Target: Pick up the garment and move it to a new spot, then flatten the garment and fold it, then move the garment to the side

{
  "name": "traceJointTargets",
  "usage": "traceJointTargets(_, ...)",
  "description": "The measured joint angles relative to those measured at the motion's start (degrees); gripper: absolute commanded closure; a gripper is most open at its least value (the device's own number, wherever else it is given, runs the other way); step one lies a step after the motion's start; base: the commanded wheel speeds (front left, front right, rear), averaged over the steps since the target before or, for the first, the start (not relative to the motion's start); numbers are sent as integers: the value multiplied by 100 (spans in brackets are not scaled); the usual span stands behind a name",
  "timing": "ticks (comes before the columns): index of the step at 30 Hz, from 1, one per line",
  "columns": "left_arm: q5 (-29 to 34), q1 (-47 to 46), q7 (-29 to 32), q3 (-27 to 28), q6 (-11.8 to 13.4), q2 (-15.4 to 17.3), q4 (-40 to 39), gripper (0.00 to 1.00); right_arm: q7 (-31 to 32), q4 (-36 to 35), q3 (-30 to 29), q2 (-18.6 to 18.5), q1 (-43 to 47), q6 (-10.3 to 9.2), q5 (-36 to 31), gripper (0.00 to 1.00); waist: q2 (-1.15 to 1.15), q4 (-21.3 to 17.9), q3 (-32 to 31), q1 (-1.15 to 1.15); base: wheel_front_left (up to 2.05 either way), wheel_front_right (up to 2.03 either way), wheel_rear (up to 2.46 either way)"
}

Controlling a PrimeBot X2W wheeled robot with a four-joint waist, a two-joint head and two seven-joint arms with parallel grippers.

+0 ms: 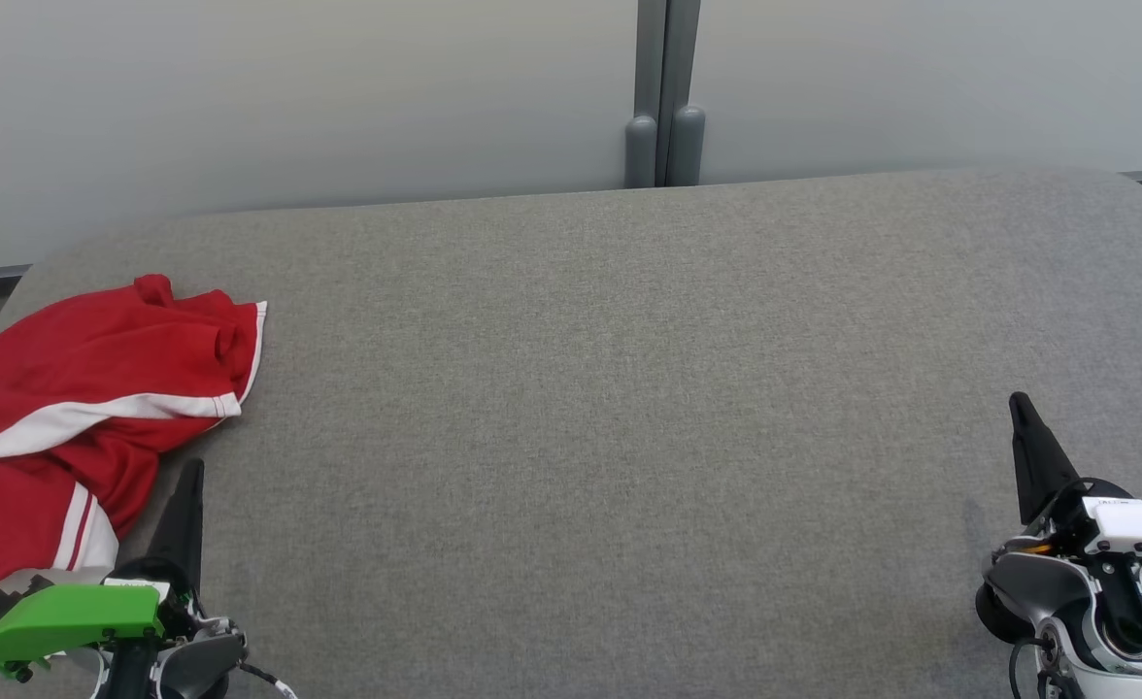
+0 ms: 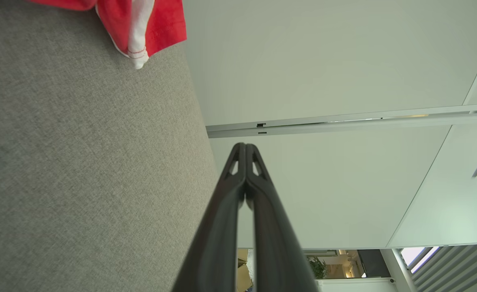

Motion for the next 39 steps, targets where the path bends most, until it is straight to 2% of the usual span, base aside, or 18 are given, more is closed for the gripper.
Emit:
traceJointTargets(8,0,0,0,0,0,0,0,100,0,0,0,0,0,0,0,100,0,0,0,0,0,0,0)
traceJointTargets(9,0,0,0,0,0,0,0,0,0,0,0,0,0,0,0,0,0,0,0,0,0,0,0)
traceJointTargets(19,0,216,-30,-111,5,-96,194,0,-55,187,38,92,243,-9,-10,0,0,-3,2,0,0,0,0)
traceJointTargets(27,99,217,-160,-213,5,-92,114,0,-257,80,177,16,246,-9,-430,0,1,-15,7,0,0,0,0)
traceJointTargets(33,493,216,-370,-386,5,18,31,0,-360,-5,347,-149,248,-9,-937,0,1,-17,14,0,0,0,0)
traceJointTargets(39,1172,216,-508,-598,5,162,25,0,-467,-118,478,-269,249,-60,-1704,0,1,-16,21,0,0,0,0)
